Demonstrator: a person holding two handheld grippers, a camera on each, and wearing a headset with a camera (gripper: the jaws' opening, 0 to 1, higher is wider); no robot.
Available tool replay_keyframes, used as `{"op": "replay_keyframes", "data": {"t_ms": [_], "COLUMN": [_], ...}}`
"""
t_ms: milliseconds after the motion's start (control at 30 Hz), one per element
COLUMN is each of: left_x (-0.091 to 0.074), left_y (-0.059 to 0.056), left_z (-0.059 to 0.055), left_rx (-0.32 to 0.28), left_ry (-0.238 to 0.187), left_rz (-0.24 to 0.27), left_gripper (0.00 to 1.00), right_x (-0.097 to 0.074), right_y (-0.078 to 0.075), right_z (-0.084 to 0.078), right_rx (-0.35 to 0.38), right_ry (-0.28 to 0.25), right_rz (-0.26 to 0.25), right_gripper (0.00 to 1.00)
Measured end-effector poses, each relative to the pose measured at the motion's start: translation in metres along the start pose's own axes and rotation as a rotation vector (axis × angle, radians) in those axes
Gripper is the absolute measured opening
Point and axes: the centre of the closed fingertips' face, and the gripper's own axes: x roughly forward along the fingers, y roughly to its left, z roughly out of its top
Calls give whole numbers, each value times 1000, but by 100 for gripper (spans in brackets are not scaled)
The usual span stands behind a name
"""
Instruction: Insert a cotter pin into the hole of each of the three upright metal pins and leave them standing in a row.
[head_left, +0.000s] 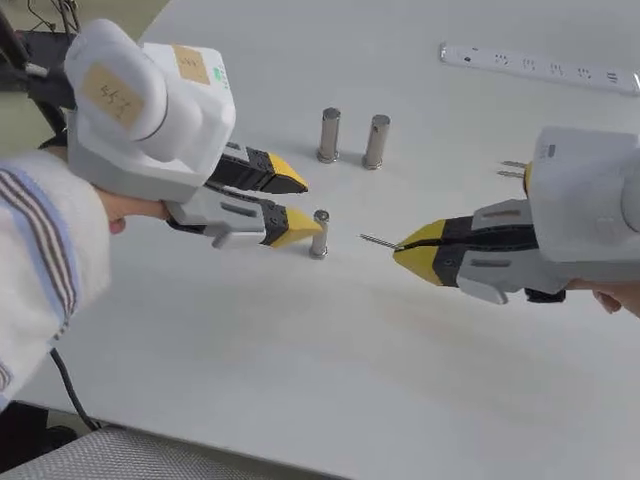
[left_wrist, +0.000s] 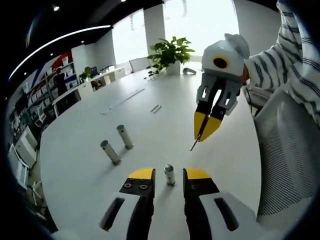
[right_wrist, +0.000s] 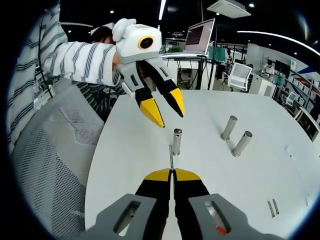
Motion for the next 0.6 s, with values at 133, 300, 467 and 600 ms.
{"op": "replay_keyframes", "data": {"t_ms": [133,300,467,600], "left_x": [7,14,19,22], "left_y": [1,-2,-5,-5], "left_z": [-4,-6,-9,-11], "left_rx": [43,69,121,153], "left_ry": [26,40,59,72], "left_rz": [-28,-58,-99,-113], "left_gripper": [16,17,15,13], "right_x": [7,14,18,19], "right_y": [-4,-5,-9,-9], "right_z": [2,3,1,1], "right_rx": [-16,-35,-41,-39], "right_ry": [14,32,44,50], "right_rz": [-16,-23,-31,-34], "right_gripper": [0,0,0,0]}}
